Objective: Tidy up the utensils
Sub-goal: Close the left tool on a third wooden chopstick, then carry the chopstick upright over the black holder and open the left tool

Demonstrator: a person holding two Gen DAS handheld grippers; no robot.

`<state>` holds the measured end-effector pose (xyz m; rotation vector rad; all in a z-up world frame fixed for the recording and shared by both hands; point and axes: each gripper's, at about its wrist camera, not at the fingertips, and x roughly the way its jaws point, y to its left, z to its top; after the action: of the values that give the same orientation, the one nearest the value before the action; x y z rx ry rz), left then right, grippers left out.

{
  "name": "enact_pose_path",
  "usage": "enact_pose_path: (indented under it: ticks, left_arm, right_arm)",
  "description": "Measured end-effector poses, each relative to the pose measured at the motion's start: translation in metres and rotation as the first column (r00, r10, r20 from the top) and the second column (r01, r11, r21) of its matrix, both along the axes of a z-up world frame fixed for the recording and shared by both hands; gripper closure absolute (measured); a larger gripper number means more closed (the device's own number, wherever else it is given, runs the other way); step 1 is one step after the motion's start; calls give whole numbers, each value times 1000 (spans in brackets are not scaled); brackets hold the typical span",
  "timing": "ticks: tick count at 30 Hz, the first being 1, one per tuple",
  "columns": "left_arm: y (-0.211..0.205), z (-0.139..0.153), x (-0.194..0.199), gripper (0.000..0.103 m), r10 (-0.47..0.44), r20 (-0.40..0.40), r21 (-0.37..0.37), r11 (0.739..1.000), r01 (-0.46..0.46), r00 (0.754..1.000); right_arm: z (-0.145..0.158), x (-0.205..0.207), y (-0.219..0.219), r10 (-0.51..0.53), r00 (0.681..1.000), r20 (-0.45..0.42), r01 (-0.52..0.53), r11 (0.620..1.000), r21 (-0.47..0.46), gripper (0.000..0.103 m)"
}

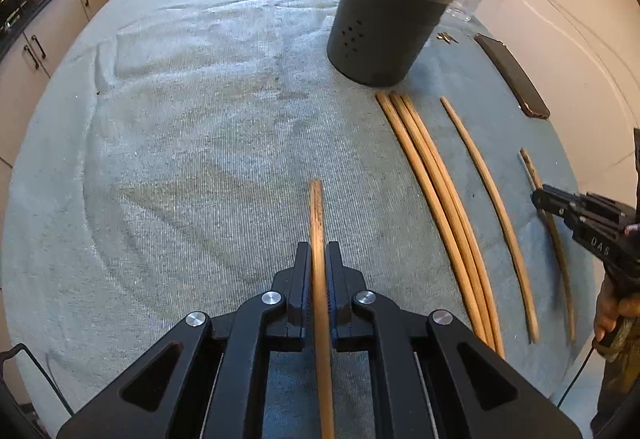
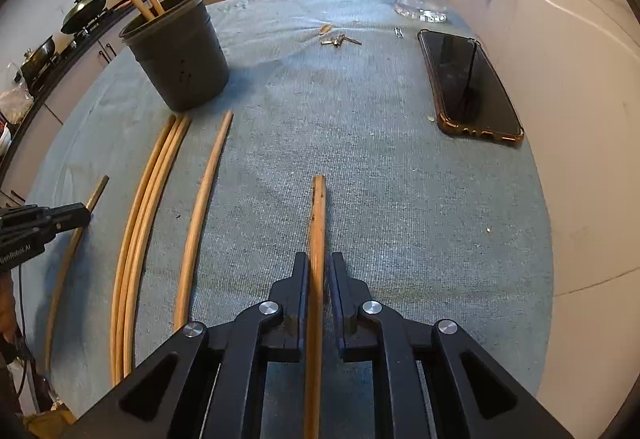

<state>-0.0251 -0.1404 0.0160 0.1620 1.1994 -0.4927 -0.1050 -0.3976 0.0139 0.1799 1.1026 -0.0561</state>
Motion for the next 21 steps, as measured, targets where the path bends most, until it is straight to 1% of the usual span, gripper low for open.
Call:
enact_pose_path:
  ticks: [4, 9, 13, 19, 21]
  left_arm:
    - [-11, -1, 7, 96, -13, 8, 27, 1000, 13, 1000]
    - [-18, -2, 13, 96, -22, 18, 58, 998, 21, 1000]
    - [-24, -3, 18, 96, -29, 34, 75, 997, 27, 999]
    - [-28, -4, 17, 96, -63, 71, 99, 993, 56, 995]
    - [-27, -4, 17, 96, -67, 72, 98, 993, 60, 995]
  right_arm:
    - [0, 14, 5, 14, 1000, -24, -15, 999, -28, 83]
    - [0, 35, 13, 37, 997, -61, -42, 996, -82, 77]
    - [0, 51, 12, 44, 994, -97, -52, 995, -82, 73]
    - [1, 61, 12, 80, 987, -140, -91, 993, -74, 73]
    - [0, 64, 12, 93, 987, -134, -103, 992, -71, 77]
